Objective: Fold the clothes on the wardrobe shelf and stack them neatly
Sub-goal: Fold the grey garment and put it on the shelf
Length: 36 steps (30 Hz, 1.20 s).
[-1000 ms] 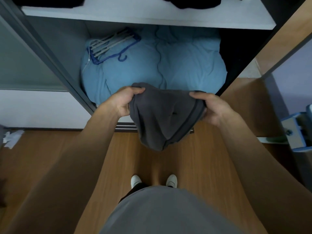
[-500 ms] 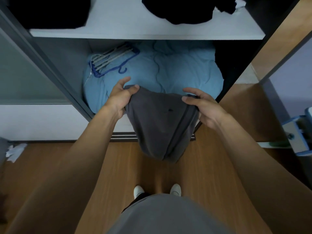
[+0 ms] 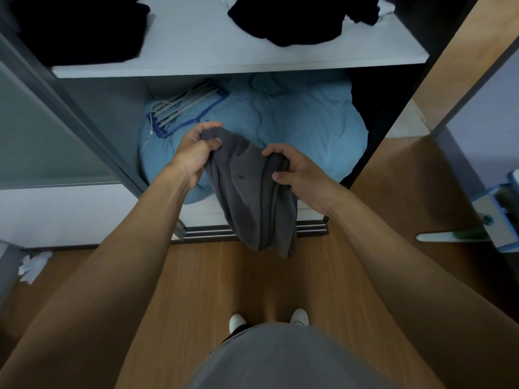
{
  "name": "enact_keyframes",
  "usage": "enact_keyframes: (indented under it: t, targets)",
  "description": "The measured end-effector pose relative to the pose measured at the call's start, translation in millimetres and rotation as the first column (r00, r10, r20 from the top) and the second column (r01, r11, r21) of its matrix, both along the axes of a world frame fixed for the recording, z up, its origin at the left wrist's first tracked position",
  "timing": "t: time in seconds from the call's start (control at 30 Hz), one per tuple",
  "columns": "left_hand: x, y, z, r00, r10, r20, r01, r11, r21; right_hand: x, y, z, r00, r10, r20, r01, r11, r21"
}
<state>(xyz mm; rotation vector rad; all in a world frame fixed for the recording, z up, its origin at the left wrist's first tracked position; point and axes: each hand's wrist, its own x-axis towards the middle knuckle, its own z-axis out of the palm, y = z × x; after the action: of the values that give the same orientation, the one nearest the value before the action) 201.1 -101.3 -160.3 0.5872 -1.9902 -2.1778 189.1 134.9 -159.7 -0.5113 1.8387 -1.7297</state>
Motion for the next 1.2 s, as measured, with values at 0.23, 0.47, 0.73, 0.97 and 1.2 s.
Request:
enact_keyframes:
  t: [0.23, 0.47, 0.73, 0.97, 1.2]
  targets:
    - [-0.9, 0.0, 1.8, 0.999, 0.049, -0.018, -0.052, 0.971, -0.232, -4.0, -4.3, -3.8, 0.982, -0.158, -0.102, 0.168, 0.982, 0.092]
    - [26.5, -9.8, 3.9, 0.978, -0.118, -0.174, 0.139, 0.983, 0.118, -14.0, -3.9, -3.5, 0.773, -0.381, 0.508, 0.558, 0.789, -0.258]
    - [28.4, -1.8, 4.7, 0.948, -0.295, 0.121, 0.313, 0.933, -0.179, -18.2, 20.0, -6.9, 0.938, -0.236, 0.254, 0.248, 0.969, -0.017]
    - [15.9, 13.8, 9.2, 0.856, -0.247, 0.455, 0.517, 0.441, -0.733, -18.3, 21.8, -6.4, 0.906, 0.075, -0.417, 0.219, 0.759, 0.613]
    - [17.3, 17.7, 9.1, 0.91, 0.019, 0.414, 0.4, 0.218, -0.89, -24.2, 19.4, 3.0, 0.852, 0.26, -0.455, 0.277, 0.515, 0.811]
